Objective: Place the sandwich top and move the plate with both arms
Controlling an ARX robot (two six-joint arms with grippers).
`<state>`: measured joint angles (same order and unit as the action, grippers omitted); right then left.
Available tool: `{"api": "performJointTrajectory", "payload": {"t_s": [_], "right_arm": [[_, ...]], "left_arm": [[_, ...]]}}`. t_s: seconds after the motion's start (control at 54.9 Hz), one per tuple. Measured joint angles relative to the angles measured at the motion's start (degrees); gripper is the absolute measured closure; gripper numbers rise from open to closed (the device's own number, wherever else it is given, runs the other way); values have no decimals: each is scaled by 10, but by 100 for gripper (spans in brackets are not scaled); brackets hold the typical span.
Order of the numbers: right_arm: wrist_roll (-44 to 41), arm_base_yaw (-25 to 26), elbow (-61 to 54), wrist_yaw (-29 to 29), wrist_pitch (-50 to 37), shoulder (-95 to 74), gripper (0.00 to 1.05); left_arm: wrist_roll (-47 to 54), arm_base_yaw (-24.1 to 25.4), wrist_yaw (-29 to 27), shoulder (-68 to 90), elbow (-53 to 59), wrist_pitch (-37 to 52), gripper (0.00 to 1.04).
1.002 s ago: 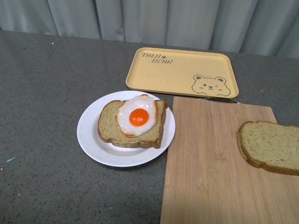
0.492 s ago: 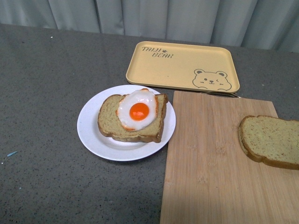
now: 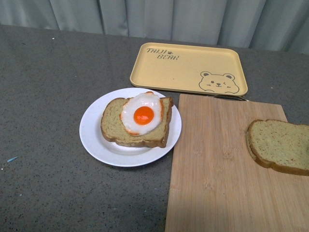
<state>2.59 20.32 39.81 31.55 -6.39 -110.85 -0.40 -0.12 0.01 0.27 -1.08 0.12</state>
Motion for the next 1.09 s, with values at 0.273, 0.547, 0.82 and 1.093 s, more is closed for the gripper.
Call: {"api": "performJointTrajectory", "payload": {"t_s": [0.273, 0.547, 0.82, 1.093], "right_arm": [[45, -24, 14, -14, -7, -43, 33], [50, -23, 16, -24, 7, -29, 79], [91, -47, -1, 53, -2, 86, 103], [187, -168, -6, 108, -92, 139, 103]], "left_arm": [[0, 0, 0, 0, 0, 0, 7], [0, 0, 0, 0, 0, 0, 7], [0, 0, 0, 0, 0, 0, 7], [0, 0, 0, 0, 0, 0, 7]]}}
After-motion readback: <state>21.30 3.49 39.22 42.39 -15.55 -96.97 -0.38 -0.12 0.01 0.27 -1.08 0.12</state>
